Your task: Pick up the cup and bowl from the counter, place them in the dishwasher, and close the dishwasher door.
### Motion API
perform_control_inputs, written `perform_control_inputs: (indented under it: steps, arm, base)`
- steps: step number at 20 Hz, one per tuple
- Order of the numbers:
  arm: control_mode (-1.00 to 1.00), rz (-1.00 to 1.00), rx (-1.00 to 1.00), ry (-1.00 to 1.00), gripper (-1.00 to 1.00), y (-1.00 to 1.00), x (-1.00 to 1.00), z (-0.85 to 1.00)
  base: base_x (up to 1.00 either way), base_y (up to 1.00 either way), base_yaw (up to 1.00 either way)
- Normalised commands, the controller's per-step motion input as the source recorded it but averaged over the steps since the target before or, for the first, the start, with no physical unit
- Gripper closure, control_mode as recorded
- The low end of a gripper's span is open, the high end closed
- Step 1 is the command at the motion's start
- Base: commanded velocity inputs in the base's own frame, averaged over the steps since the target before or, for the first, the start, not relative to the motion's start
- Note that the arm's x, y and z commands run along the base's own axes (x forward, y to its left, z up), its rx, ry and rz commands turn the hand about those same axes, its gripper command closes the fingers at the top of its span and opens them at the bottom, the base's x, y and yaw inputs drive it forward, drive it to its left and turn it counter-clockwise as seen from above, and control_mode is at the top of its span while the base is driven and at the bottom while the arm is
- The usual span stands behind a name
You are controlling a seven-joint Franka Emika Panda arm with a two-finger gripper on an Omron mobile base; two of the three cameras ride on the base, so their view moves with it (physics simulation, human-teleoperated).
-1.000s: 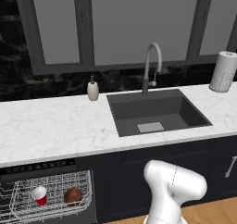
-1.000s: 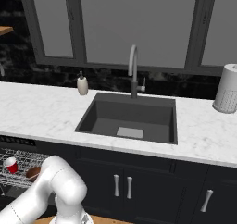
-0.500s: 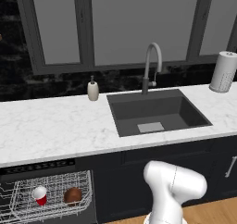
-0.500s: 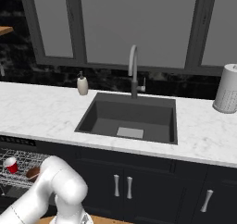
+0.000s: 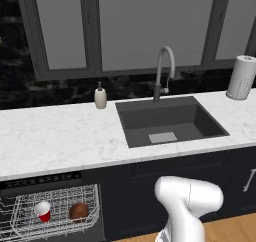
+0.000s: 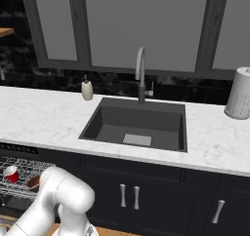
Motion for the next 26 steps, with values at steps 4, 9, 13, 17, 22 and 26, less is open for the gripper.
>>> perform_control_inputs:
  steps: [4,9,13,17,22,26]
  arm:
    - [-1.0,-0.04,-0.08,-0.23,-1.0,-0.62,1.0,-0.54]
    - [-1.0,-0.28,-0.02,-0.25,-1.0,-0.5,0.83,-0.83]
    - [-1.0,-0.53,-0.08,-0.21,-1.0,-0.04,0.15,-0.97]
    - [-1.0,-0.69,-0.12,-0.18,-1.0,0.11,0.0,-1.0]
    - [-1.0,-0.81,-0.11,-0.18,-1.0,0.12,0.02,-1.0]
    - [-1.0,-0.92,-0.08,-0.29,-1.0,0.17,0.09,-1.0]
  base:
    - [0.0,0.0,0.0]
    - [0.0,0.0,0.0]
    - [0.0,0.0,0.0]
    - [0.0,0.0,0.0]
    - [0.0,0.0,0.0]
    - [0.0,0.0,0.0]
